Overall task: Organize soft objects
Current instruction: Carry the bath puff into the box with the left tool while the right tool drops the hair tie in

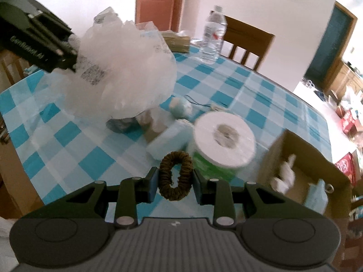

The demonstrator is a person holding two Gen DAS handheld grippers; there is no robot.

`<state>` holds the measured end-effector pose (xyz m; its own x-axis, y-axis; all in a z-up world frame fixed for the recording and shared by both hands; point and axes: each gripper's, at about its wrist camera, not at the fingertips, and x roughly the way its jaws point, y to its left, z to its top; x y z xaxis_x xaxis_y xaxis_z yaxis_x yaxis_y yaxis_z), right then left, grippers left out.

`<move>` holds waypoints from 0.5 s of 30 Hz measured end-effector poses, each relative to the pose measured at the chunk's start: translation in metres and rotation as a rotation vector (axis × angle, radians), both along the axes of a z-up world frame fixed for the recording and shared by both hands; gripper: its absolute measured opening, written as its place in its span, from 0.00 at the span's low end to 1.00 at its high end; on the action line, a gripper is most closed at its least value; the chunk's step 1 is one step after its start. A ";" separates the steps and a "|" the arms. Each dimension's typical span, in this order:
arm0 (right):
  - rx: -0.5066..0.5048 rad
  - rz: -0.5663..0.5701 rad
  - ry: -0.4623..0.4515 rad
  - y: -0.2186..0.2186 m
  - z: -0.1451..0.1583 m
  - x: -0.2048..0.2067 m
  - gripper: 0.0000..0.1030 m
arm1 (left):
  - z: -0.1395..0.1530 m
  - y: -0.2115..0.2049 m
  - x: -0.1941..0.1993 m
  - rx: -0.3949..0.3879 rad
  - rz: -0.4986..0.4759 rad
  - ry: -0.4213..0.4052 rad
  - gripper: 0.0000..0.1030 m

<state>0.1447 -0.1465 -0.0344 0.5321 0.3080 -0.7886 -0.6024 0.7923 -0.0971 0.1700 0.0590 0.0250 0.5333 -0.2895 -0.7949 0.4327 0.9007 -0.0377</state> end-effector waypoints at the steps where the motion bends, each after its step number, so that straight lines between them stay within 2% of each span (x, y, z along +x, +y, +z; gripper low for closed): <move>1: 0.000 -0.011 -0.004 -0.007 0.001 -0.001 0.35 | 0.001 -0.007 -0.001 -0.004 -0.011 -0.001 0.33; 15: -0.003 -0.180 -0.048 -0.107 0.008 0.008 0.36 | 0.017 -0.111 0.004 -0.021 -0.177 -0.051 0.33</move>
